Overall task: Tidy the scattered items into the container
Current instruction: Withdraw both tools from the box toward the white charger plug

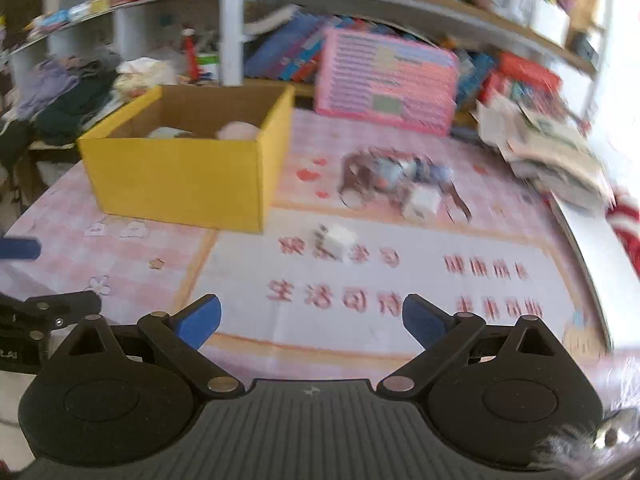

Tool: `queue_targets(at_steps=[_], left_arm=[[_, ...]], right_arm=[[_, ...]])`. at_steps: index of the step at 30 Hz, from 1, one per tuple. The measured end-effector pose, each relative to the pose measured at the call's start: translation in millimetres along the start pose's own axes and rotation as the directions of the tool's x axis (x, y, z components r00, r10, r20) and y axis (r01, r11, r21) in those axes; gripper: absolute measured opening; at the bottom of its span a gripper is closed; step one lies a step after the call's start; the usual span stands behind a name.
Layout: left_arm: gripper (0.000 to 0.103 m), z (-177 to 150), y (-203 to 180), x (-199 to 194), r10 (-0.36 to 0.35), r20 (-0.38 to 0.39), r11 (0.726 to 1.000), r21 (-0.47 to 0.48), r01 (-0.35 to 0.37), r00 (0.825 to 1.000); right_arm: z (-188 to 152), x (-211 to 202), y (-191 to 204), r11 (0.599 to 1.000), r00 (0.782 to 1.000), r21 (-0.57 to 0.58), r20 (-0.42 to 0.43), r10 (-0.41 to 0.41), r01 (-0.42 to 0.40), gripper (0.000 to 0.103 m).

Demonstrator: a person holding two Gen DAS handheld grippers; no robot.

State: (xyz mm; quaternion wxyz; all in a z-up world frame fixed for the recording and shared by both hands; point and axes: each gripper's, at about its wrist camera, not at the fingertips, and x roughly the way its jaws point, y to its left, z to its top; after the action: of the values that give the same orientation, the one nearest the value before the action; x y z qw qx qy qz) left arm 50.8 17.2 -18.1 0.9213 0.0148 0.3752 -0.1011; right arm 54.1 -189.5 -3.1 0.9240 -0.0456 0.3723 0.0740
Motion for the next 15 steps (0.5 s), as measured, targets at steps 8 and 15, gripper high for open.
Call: queue_targets(at_steps=[8, 15], left_arm=[[0.097, 4, -18, 10, -0.032, -0.049, 0.999, 0.041, 0.034, 0.998], [0.097, 10, -43, 21, -0.109, -0.06, 0.987, 0.112, 0.115, 0.992]], right_arm=[[-9, 2, -18, 0.997, 0.998, 0.067, -0.065, -0.025, 0.03, 0.098], [-6, 6, -26, 0.999, 0.998, 0.029, -0.065, -0.025, 0.027, 0.098]])
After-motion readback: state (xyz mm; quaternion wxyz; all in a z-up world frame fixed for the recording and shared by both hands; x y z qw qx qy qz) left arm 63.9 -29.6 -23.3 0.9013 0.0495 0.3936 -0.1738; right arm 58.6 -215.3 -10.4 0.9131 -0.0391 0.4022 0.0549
